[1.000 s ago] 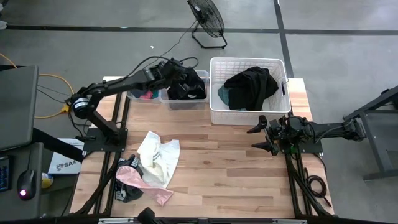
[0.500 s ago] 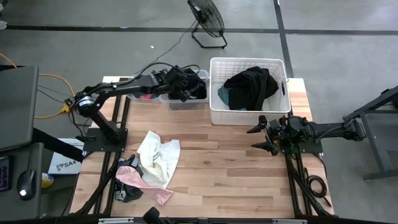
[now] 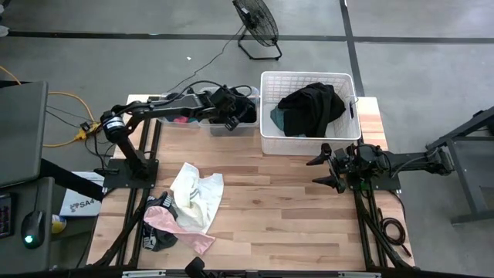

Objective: Pick & Place Cloths
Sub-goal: Put the black boxer into the right transparent bin

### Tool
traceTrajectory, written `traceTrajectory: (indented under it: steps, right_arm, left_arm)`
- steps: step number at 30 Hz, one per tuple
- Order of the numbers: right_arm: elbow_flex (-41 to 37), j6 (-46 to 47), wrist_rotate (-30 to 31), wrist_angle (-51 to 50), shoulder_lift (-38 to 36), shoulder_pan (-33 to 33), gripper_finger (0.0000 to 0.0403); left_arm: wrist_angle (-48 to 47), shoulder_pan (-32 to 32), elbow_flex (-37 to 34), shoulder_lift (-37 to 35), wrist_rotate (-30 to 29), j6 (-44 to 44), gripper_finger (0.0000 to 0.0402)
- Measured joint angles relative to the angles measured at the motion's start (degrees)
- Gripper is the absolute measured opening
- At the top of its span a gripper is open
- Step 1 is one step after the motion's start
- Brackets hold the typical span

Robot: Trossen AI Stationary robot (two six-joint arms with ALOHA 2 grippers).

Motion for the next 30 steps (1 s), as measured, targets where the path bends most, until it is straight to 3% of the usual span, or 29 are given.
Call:
traceTrajectory:
  steps: [14, 25, 30]
  right_arm:
    - [0.01, 0.00, 0.00, -0.01, -0.01, 0.02, 0.0318]
    - [-0.01, 0.00, 0.00, 0.01, -0.01, 0.00, 0.0318]
    - [0.01, 0.00, 0.00, -0.01, -0.01, 0.02, 0.0318]
  left_arm:
    - [0.30, 1.90, 0.09, 1.89, 3.94, -6.50, 0.0008]
    - [2.27, 2.25, 0.04, -2.16, 3.96, -13.38, 0.0142]
    - [3.56, 1.68, 0.04, -3.88, 5.92, -14.54, 0.0174]
